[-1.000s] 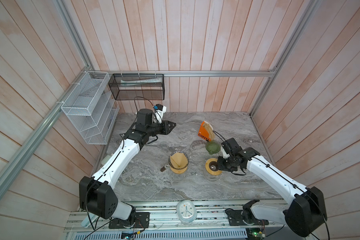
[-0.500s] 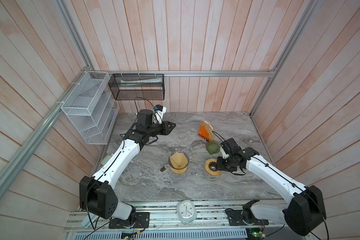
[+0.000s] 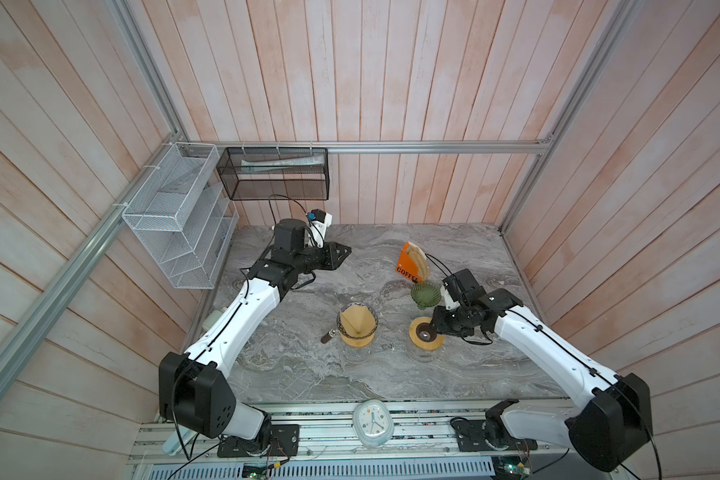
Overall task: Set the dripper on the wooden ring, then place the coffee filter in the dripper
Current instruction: 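Lower the wooden ring onto the carafe mouth and open the right gripper, then grasp the green ribbed dripper with right while left reaches toward the filter box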
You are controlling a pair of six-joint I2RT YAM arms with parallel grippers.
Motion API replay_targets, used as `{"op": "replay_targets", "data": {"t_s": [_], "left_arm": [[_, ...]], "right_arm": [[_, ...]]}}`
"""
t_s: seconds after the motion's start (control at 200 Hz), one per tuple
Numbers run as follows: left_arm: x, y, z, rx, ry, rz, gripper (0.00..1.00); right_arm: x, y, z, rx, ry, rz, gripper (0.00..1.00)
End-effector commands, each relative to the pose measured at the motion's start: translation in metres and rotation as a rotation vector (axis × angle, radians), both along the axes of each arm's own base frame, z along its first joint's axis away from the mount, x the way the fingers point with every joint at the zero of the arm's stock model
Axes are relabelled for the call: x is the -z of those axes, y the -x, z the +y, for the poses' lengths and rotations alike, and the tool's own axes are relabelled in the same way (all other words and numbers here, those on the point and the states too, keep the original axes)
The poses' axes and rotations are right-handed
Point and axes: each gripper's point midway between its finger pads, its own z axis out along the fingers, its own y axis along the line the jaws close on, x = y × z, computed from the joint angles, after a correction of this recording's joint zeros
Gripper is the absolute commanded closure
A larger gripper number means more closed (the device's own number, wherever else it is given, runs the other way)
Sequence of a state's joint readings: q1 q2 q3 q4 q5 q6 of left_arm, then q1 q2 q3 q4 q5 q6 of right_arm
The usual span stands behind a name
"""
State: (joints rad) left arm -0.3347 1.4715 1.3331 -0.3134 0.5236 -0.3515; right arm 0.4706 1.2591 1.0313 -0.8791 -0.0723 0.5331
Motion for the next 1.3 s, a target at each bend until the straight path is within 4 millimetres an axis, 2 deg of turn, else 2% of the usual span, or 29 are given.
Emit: {"op": "replay_targets", "data": {"t_s": [0.0,0.255,0.375,0.565,0.835,1.1,1.296], "left_arm": [[-0.007,-0.003,0.000,0.000,0.000,-0.026,0.71],[-0.018,-0.008,-0.006,0.030,-0.008,-0.022,0.71],[-0.020,-0.011,-0.018,0.081,0.025,0.014,0.71],[-0.024,-0.024,-0.046,0.176,0.011,0.046,0.71],[-0.001,-0.031,-0.073,0.232,-0.053,0.113,0.71],[0.030,-0.013,-0.099,0.310,-0.109,0.198,0.71],[0.043,-0.010,-0.105,0.304,-0.093,0.226,0.71]], "right_arm": [[-0.017,-0.002,-0.008,0.003,0.032,-0.033,0.55],[-0.034,-0.019,-0.030,0.090,0.046,-0.155,0.55],[-0.035,-0.037,-0.047,0.189,-0.028,-0.208,0.55],[-0.030,-0.074,-0.052,0.258,-0.180,-0.291,0.56],[-0.003,-0.112,-0.042,0.210,-0.176,-0.267,0.56],[0.026,-0.128,-0.039,0.180,-0.150,-0.211,0.56],[0.037,-0.141,-0.037,0.173,-0.153,-0.194,0.61]]}}
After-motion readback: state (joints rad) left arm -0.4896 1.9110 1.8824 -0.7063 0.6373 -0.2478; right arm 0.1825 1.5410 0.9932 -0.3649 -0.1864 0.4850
